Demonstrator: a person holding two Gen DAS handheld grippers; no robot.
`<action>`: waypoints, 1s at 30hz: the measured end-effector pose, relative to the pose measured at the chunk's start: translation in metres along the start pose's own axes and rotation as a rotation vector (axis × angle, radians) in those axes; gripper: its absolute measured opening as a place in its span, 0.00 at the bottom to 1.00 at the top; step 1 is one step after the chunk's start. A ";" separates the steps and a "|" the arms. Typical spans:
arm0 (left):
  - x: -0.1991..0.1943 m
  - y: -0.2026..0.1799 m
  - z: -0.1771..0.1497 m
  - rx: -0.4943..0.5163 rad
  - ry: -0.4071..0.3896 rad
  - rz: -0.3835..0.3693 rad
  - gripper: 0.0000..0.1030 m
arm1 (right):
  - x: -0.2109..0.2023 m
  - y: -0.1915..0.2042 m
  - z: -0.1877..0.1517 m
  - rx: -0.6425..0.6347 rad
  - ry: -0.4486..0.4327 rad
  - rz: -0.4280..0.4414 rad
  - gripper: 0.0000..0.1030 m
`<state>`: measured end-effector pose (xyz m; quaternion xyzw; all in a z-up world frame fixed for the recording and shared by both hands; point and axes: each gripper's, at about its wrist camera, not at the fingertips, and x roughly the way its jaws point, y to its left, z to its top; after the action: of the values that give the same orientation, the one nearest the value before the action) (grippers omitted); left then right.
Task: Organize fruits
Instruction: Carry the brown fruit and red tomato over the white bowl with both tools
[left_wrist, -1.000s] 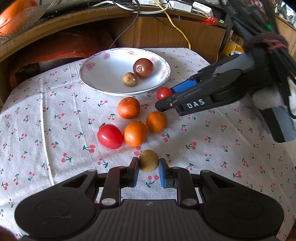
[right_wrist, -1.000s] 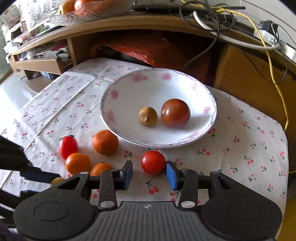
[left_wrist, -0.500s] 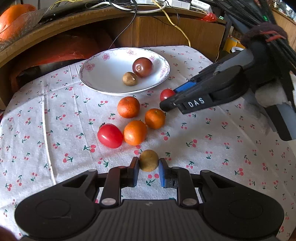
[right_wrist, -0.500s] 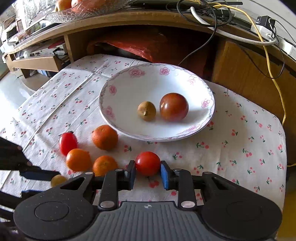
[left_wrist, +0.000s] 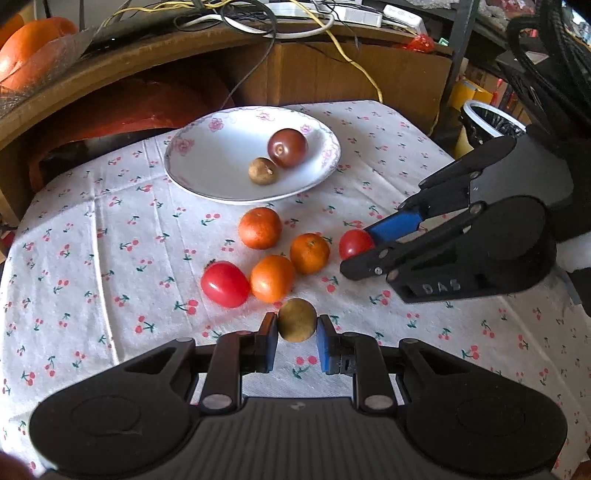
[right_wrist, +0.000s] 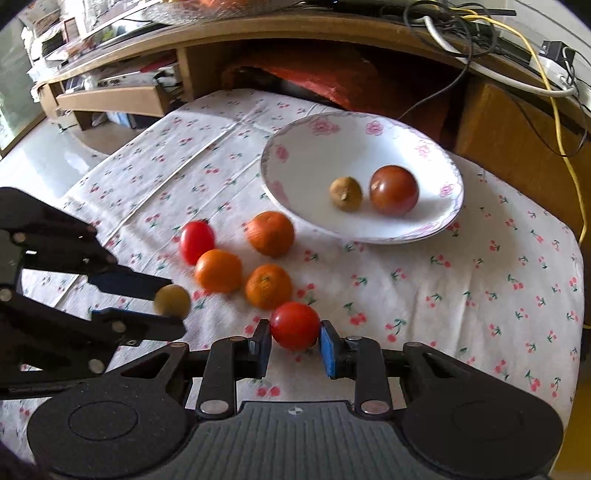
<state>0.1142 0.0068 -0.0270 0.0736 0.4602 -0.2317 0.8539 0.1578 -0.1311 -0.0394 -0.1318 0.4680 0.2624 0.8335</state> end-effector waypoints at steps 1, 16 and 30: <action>0.001 -0.001 0.000 0.002 0.004 -0.002 0.30 | 0.000 0.002 -0.001 -0.004 0.004 0.003 0.23; 0.012 -0.012 0.001 0.031 0.050 0.013 0.30 | 0.000 0.005 -0.007 -0.011 0.017 0.017 0.24; 0.011 -0.015 0.014 0.059 0.033 0.047 0.30 | -0.009 0.005 -0.007 0.004 0.007 0.017 0.23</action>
<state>0.1224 -0.0151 -0.0264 0.1131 0.4653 -0.2239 0.8489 0.1464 -0.1327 -0.0355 -0.1269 0.4725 0.2681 0.8299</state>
